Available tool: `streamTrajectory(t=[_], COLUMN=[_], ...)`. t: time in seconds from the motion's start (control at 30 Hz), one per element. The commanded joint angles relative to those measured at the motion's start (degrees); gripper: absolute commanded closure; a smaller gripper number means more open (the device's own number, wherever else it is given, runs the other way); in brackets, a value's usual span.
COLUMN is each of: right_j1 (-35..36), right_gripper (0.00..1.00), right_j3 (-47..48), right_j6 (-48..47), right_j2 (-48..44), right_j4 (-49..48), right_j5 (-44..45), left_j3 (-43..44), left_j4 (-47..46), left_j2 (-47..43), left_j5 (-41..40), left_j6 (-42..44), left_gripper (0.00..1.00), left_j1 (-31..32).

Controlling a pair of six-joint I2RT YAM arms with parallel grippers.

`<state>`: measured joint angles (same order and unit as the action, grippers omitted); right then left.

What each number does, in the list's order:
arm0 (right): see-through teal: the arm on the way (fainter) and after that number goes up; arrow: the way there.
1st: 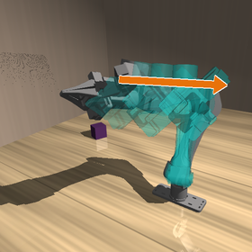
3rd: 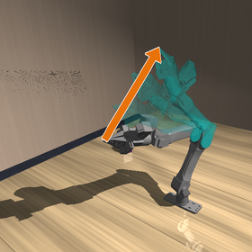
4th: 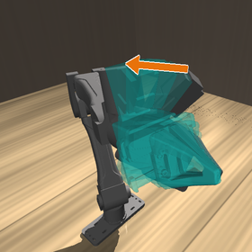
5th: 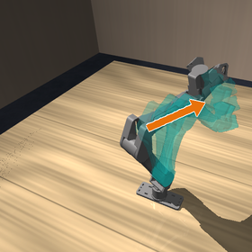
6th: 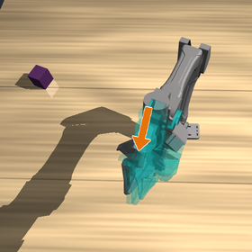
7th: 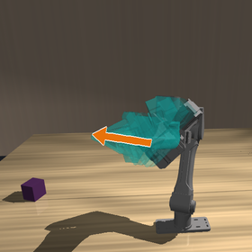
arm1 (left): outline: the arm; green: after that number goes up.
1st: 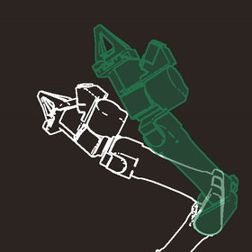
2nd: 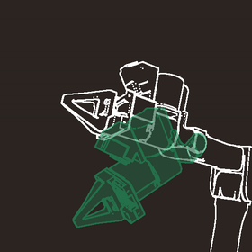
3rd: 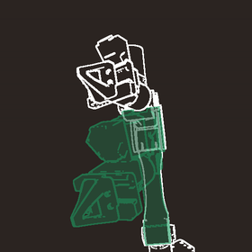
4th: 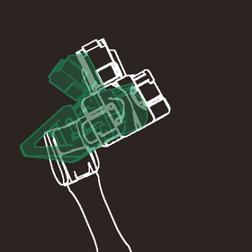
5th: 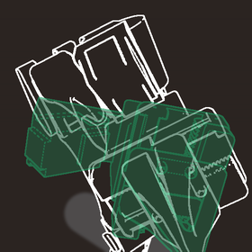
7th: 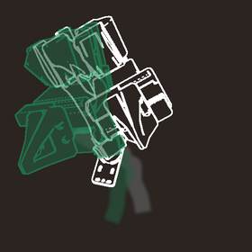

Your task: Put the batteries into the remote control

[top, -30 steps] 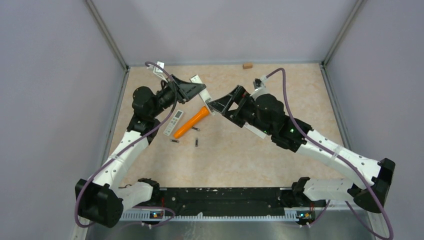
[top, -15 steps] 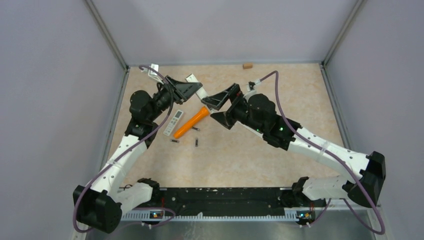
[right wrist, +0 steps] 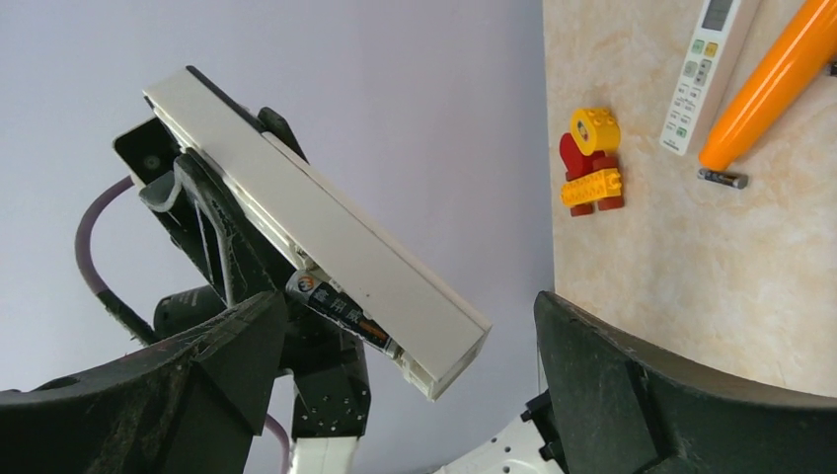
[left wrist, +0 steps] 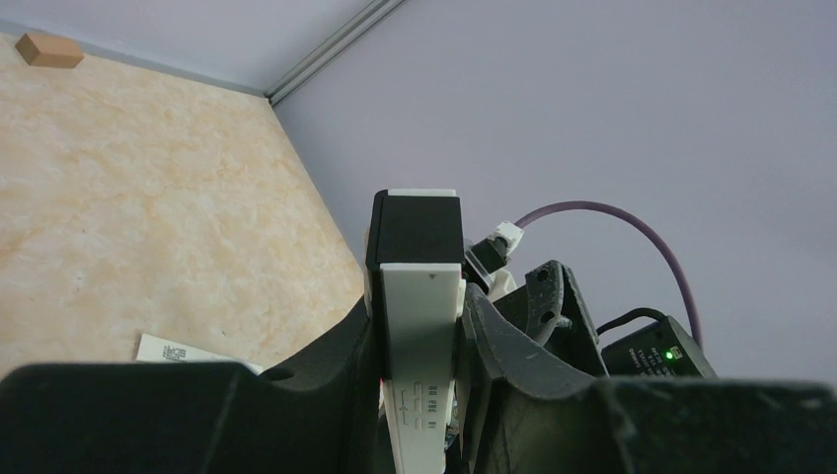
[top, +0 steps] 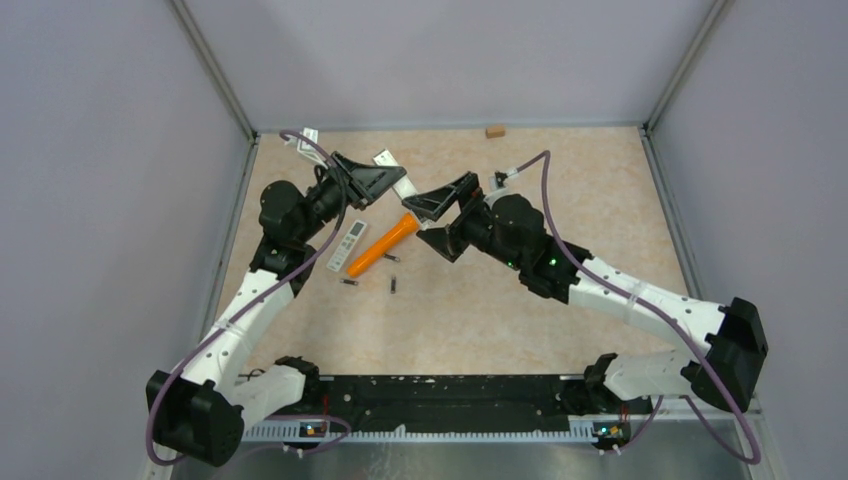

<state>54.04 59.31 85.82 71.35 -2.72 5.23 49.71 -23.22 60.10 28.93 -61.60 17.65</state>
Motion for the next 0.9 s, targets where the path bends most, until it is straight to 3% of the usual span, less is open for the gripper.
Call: streamTrajectory(t=[0.0, 0.3, 0.87], right_j1=[-1.1, -1.8, -3.0], right_gripper=[0.03, 0.06, 0.46], right_j3=[-0.7, -1.0, -3.0], right_j6=[1.7, 1.5, 2.3], right_j2=[-0.4, 0.0, 0.6], right_j4=[-5.8, -7.5, -8.1], right_j5=[0.7, -0.3, -4.7], left_j3=[0.0, -0.8, 1.1], left_j4=[-4.8, -5.5, -5.4], left_j2=[-1.5, -1.8, -1.0], left_j5=[1.6, 2.7, 2.8], left_j6=[-1.5, -1.2, -1.3], left_gripper=[1.0, 1.0, 1.0], left_j1=[-0.2, -0.2, -0.2])
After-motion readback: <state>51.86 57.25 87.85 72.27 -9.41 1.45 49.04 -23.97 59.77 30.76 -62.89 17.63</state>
